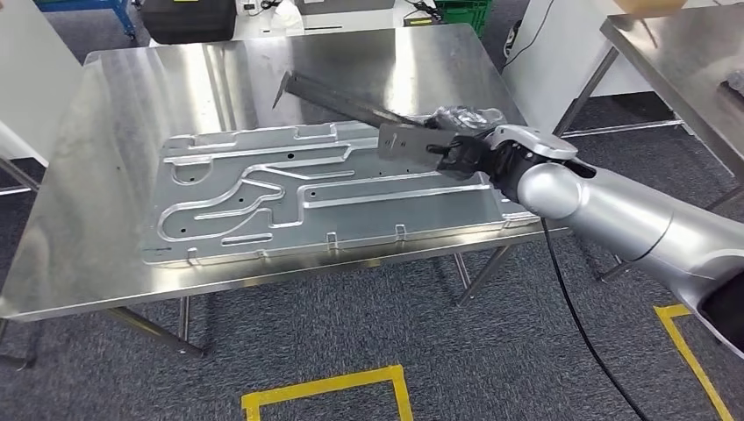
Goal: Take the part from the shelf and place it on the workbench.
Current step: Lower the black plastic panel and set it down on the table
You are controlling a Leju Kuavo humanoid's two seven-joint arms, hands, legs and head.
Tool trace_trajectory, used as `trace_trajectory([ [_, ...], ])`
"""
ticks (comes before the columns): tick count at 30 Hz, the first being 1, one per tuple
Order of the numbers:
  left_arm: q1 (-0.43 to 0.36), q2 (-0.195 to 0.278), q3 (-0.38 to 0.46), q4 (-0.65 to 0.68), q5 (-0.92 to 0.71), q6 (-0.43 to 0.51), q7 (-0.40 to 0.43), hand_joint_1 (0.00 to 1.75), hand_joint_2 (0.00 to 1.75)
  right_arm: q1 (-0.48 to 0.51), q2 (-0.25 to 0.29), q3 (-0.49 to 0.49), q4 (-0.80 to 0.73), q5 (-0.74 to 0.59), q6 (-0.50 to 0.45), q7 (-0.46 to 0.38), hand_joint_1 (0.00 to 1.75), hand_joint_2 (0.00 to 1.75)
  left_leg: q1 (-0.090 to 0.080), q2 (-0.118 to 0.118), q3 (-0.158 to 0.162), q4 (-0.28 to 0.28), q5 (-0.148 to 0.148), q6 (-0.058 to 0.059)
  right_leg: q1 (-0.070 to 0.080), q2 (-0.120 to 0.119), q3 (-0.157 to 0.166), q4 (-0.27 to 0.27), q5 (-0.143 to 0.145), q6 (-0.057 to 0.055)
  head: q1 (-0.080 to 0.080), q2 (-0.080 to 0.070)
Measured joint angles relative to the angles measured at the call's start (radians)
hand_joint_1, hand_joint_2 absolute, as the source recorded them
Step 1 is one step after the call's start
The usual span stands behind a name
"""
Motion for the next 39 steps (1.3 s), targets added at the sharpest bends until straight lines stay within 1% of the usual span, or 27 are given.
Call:
trace_trajectory([
  [1, 0.001, 0.001, 0.0, 0.0, 0.0, 0.0, 0.0, 0.0, 1.75, 0.013, 0.0, 0.005, 0.001, -0.001, 0.002, 0.0, 1.75, 1.75, -0.006, 0.0, -0.026, 0.036, 0.011, 0.001, 0.003, 0.0, 0.01, 0.001, -0.011, 0.0, -0.003, 0.0],
  [2, 0.001, 0.002, 0.0, 0.0, 0.0, 0.0, 0.0, 0.0, 1.75, 0.021, 0.0, 0.009, 0.001, -0.001, 0.002, 0.0, 1.75, 1.75, -0.01, 0.0, -0.041, 0.035, 0.048, 0.001, 0.005, 0.001, 0.018, 0.006, -0.02, -0.002, -0.005, 0.0],
  [4, 0.0, 0.004, 0.0, 0.0, 0.0, 0.0, 0.001, 0.0, 1.75, 0.018, 0.0, 0.012, -0.001, 0.0, 0.002, 0.0, 1.75, 1.75, -0.013, 0.001, -0.044, -0.042, 0.154, -0.005, 0.005, 0.005, 0.026, 0.022, -0.04, 0.002, -0.008, 0.0],
  [5, 0.001, 0.003, 0.0, 0.0, 0.0, 0.0, 0.001, 0.0, 1.75, 0.011, 0.0, 0.011, -0.002, 0.0, 0.001, 0.0, 1.75, 1.75, -0.013, 0.001, -0.042, -0.075, 0.191, -0.007, 0.006, 0.008, 0.023, 0.034, -0.049, 0.007, -0.012, 0.0],
  [6, 0.003, 0.003, 0.0, 0.0, 0.0, 0.0, 0.002, 0.0, 1.75, 0.004, -0.002, 0.01, -0.004, 0.001, 0.0, 0.0, 1.75, 1.75, -0.013, 0.0, -0.041, -0.093, 0.205, -0.007, 0.007, 0.01, 0.016, 0.047, -0.055, 0.012, -0.013, 0.0],
  [9, 0.004, 0.003, -0.001, 0.001, 0.0, 0.0, 0.002, 0.0, 1.75, -0.008, -0.006, 0.007, -0.01, 0.003, -0.001, 0.0, 1.75, 1.75, -0.015, -0.001, -0.047, -0.091, 0.19, 0.003, 0.007, 0.013, -0.011, 0.074, -0.064, 0.023, -0.008, 0.0],
  [11, -0.003, 0.004, -0.001, 0.0, -0.001, 0.0, 0.005, 0.0, 1.75, -0.017, -0.01, -0.001, -0.018, 0.006, -0.003, 0.0, 1.75, 1.75, -0.012, -0.001, -0.04, -0.111, 0.167, 0.013, 0.005, 0.011, -0.035, 0.103, -0.085, 0.032, -0.005, 0.0],
  [12, -0.006, 0.004, -0.001, 0.0, 0.0, 0.0, 0.01, 0.0, 1.75, -0.021, -0.012, -0.006, -0.021, 0.008, -0.003, 0.0, 1.75, 1.75, -0.01, 0.0, -0.034, -0.124, 0.154, 0.019, 0.004, 0.009, -0.058, 0.144, -0.109, 0.039, 0.0, 0.0],
  [14, -0.004, 0.005, -0.001, 0.001, 0.003, 0.001, 0.025, 0.0, 1.75, -0.018, -0.012, -0.011, -0.024, 0.01, -0.004, 0.0, 1.75, 1.75, -0.01, 0.003, -0.021, -0.141, 0.132, 0.03, -0.001, 0.006, -0.125, 0.273, -0.167, 0.054, 0.014, 0.0],
  [15, -0.001, 0.006, -0.001, 0.001, 0.006, 0.001, 0.032, 0.0, 1.75, -0.01, -0.011, -0.007, -0.024, 0.01, -0.003, 0.0, 1.75, 1.75, -0.012, 0.005, -0.016, -0.14, 0.129, 0.032, -0.003, 0.005, -0.155, 0.334, -0.184, 0.057, 0.022, 0.0],
  [16, 0.002, 0.006, -0.001, 0.001, 0.008, 0.002, 0.037, 0.0, 1.75, 0.0, -0.009, -0.003, -0.025, 0.011, -0.002, 0.0, 1.75, 1.75, -0.014, 0.008, -0.009, -0.14, 0.126, 0.033, -0.004, 0.004, -0.176, 0.371, -0.182, 0.055, 0.028, 0.0],
  [17, 0.004, 0.006, -0.001, 0.002, 0.01, 0.002, 0.041, 0.0, 1.75, 0.007, -0.007, 0.0, -0.025, 0.013, -0.002, 0.0, 1.75, 1.75, -0.018, 0.01, -0.003, -0.14, 0.122, 0.035, -0.003, 0.003, -0.184, 0.375, -0.158, 0.047, 0.034, 0.0],
  [18, 0.004, 0.006, -0.001, 0.002, 0.01, 0.003, 0.045, 0.0, 1.75, 0.008, -0.005, 0.001, -0.026, 0.016, -0.002, 0.0, 1.75, 1.75, -0.023, 0.012, 0.003, -0.141, 0.12, 0.036, 0.002, 0.003, -0.181, 0.342, -0.113, 0.032, 0.04, 0.0],
  [19, 0.003, 0.005, -0.001, 0.002, 0.011, 0.004, 0.048, 0.0, 1.75, 0.005, -0.004, 0.0, -0.028, 0.018, -0.002, 0.0, 1.75, 1.75, -0.028, 0.014, 0.006, -0.141, 0.118, 0.036, 0.011, 0.005, -0.169, 0.285, -0.062, 0.01, 0.043, 0.0],
  [21, 0.002, -0.002, -0.001, 0.001, 0.011, 0.005, 0.052, 0.0, 1.75, -0.005, -0.003, -0.006, -0.032, 0.024, -0.004, 0.0, 1.75, 1.75, -0.029, 0.019, 0.006, -0.146, 0.118, 0.035, 0.029, 0.007, -0.143, 0.191, 0.002, -0.033, 0.034, 0.0],
  [22, 0.001, -0.007, -0.001, 0.001, 0.011, 0.007, 0.053, 0.0, 1.75, -0.01, -0.003, -0.009, -0.034, 0.026, -0.005, 0.0, 1.75, 1.75, -0.024, 0.021, 0.004, -0.148, 0.12, 0.031, 0.036, 0.009, -0.136, 0.17, 0.011, -0.047, 0.03, 0.0],
  [24, -0.003, -0.011, -0.001, 0.002, 0.012, 0.011, 0.053, 0.0, 1.75, -0.019, -0.003, -0.012, -0.037, 0.03, -0.007, 0.0, 1.75, 1.75, -0.016, 0.022, 0.003, -0.154, 0.124, 0.021, 0.045, 0.01, -0.131, 0.159, 0.017, -0.056, 0.036, 0.0],
  [25, -0.007, -0.013, -0.001, 0.002, 0.013, 0.013, 0.052, 0.0, 1.75, -0.026, -0.002, -0.014, -0.039, 0.033, -0.007, 0.0, 1.75, 1.75, -0.017, 0.021, 0.005, -0.157, 0.122, 0.017, 0.041, 0.009, -0.119, 0.139, 0.018, -0.06, 0.045, 0.0],
  [27, -0.013, -0.013, -0.001, 0.002, 0.017, 0.013, 0.05, 0.0, 1.75, -0.038, 0.004, -0.023, -0.045, 0.039, -0.007, 0.0, 1.75, 1.75, -0.024, 0.012, -0.005, -0.136, 0.1, 0.012, 0.029, 0.008, -0.084, 0.082, 0.016, -0.056, 0.043, 0.0],
  [28, -0.015, -0.013, -0.001, 0.002, 0.02, 0.014, 0.048, 0.0, 1.75, -0.042, 0.008, -0.027, -0.048, 0.044, -0.005, 0.0, 1.75, 1.75, -0.025, 0.005, -0.026, -0.094, 0.076, 0.01, 0.022, 0.006, -0.067, 0.057, 0.012, -0.053, 0.036, 0.0],
  [30, -0.017, -0.013, 0.0, 0.002, 0.029, 0.015, 0.044, 0.0, 1.75, -0.042, 0.016, -0.026, -0.047, 0.052, 0.001, -0.001, 1.75, 1.75, -0.023, -0.004, -0.091, 0.026, 0.032, 0.001, 0.017, 0.003, -0.058, 0.05, 0.005, -0.044, 0.02, 0.0],
  [31, -0.017, -0.013, 0.0, 0.002, 0.033, 0.017, 0.043, 0.0, 1.75, -0.039, 0.021, -0.024, -0.045, 0.055, 0.004, -0.002, 1.75, 1.75, -0.021, -0.005, -0.117, 0.07, 0.028, -0.006, 0.014, 0.001, -0.057, 0.055, 0.0, -0.039, 0.016, 0.0],
  [32, -0.018, -0.013, 0.0, 0.002, 0.037, 0.019, 0.041, 0.0, 1.75, -0.035, 0.026, -0.022, -0.044, 0.058, 0.007, -0.004, 1.75, 1.75, -0.018, -0.003, -0.13, 0.083, 0.044, -0.015, 0.01, 0.0, -0.057, 0.063, -0.006, -0.032, 0.014, 0.0],
  [34, -0.019, -0.014, 0.0, 0.002, 0.041, 0.022, 0.04, 0.0, 1.75, -0.037, 0.037, -0.021, -0.041, 0.061, 0.01, -0.006, 1.75, 1.75, -0.007, 0.004, -0.11, 0.019, 0.118, -0.035, -0.001, 0.0, -0.058, 0.092, -0.027, -0.016, 0.009, 0.0],
  [36, -0.017, -0.017, 0.0, 0.002, 0.043, 0.024, 0.041, 0.0, 1.75, -0.044, 0.044, -0.022, -0.04, 0.063, 0.012, -0.007, 1.75, 1.75, -0.001, 0.01, -0.08, -0.052, 0.155, -0.05, -0.007, 0.002, -0.068, 0.132, -0.053, 0.005, -0.006, 0.0],
  [37, -0.017, -0.018, 0.0, 0.003, 0.044, 0.024, 0.041, 0.0, 1.75, -0.048, 0.046, -0.023, -0.039, 0.063, 0.013, -0.007, 1.75, 1.75, -0.001, 0.01, -0.075, -0.066, 0.149, -0.044, -0.007, 0.004, -0.078, 0.151, -0.061, 0.012, -0.01, 0.0],
  [39, -0.016, -0.021, 0.0, 0.003, 0.044, 0.025, 0.041, 0.0, 1.75, -0.052, 0.05, -0.024, -0.038, 0.064, 0.013, -0.007, 1.75, 1.75, -0.003, 0.009, -0.077, -0.068, 0.132, -0.021, -0.004, 0.006, -0.094, 0.173, -0.066, 0.021, -0.009, 0.0],
])
